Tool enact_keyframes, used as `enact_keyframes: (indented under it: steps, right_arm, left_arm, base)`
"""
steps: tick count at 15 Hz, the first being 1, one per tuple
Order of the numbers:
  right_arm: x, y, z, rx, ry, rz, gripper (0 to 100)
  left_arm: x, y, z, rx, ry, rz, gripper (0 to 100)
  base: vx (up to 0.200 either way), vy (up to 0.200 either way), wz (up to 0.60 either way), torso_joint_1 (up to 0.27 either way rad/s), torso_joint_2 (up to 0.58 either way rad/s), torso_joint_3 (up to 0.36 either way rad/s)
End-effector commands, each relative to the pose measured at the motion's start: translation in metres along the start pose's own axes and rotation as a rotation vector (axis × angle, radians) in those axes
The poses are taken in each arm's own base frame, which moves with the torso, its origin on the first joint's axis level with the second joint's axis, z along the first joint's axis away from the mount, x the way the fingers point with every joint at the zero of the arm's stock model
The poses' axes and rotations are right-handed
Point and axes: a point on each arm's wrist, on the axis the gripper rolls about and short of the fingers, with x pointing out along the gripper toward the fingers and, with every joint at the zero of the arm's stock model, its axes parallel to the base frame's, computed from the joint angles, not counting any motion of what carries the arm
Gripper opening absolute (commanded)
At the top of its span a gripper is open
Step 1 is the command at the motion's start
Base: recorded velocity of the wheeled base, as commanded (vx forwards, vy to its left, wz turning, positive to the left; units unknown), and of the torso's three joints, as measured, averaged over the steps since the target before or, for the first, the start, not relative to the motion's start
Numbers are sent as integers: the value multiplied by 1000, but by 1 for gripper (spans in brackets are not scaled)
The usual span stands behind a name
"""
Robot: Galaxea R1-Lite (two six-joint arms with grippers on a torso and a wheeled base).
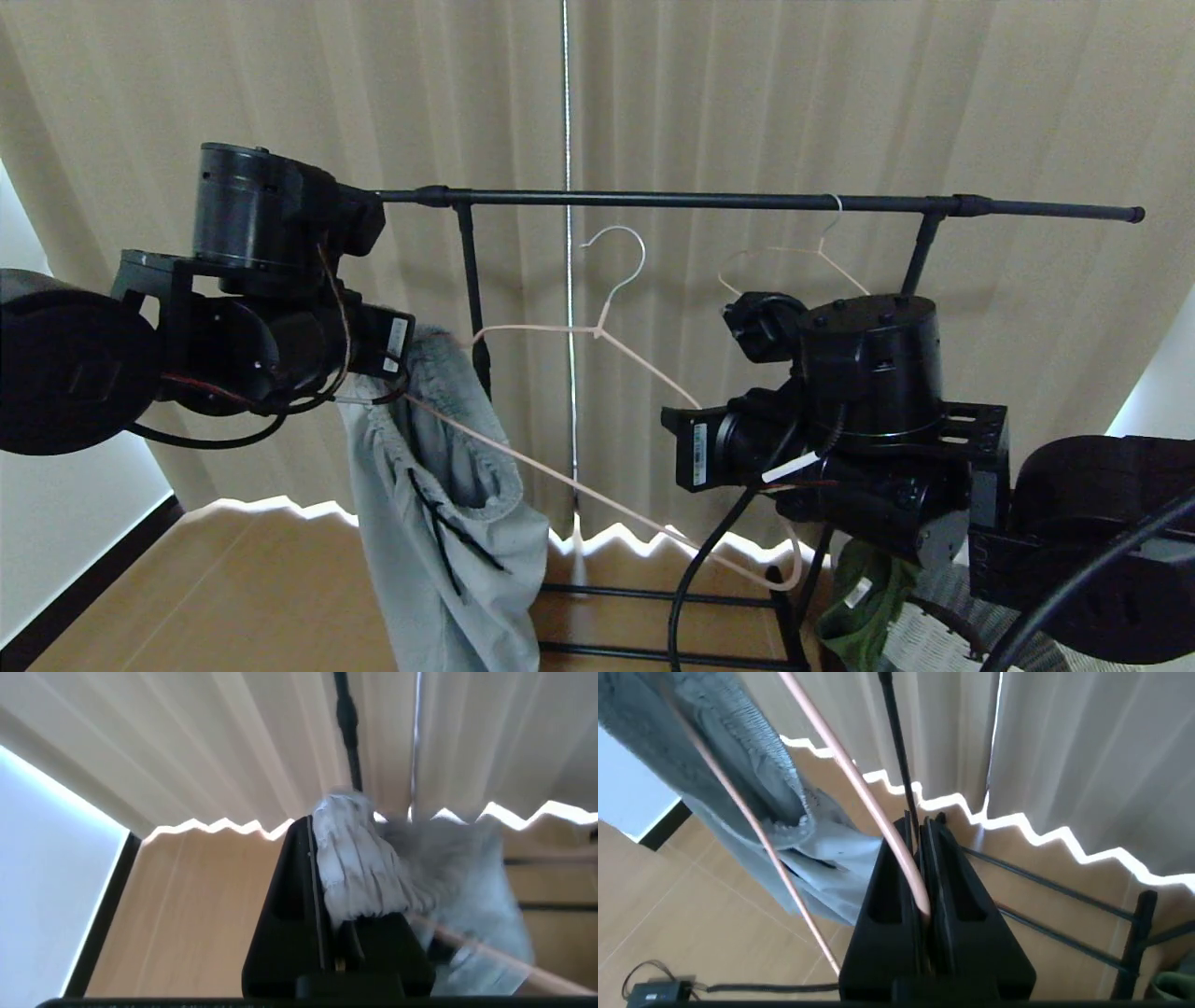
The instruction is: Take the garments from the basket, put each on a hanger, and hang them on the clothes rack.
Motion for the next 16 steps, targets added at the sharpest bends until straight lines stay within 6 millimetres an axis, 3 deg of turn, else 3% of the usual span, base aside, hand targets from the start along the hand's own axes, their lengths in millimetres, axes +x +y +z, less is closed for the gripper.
enact_keyframes:
  steps: [1,9,11,16]
  right_arm:
    - [7,1,-3,0,7,-3,0]
    - [15,17,-11,-15,-5,43,0]
    - [20,19,-10,-13,-7,42,0]
    - [16,18,-9,-14,-29,52,0]
  left_arm:
    - [-6,-5,3,-1,-16,-21,0]
    - [-37,-50,27,-62,-122,-180,0]
    - [-55,-67,32,-61,-156,-252,0]
    - [-65,-73,29,-39,-162,-295,0]
  base:
    - [0,0,0,0,0,0]
    - [0,0,0,0,0,0]
    - [0,0,0,0,0,0]
    - [0,0,0,0,0,0]
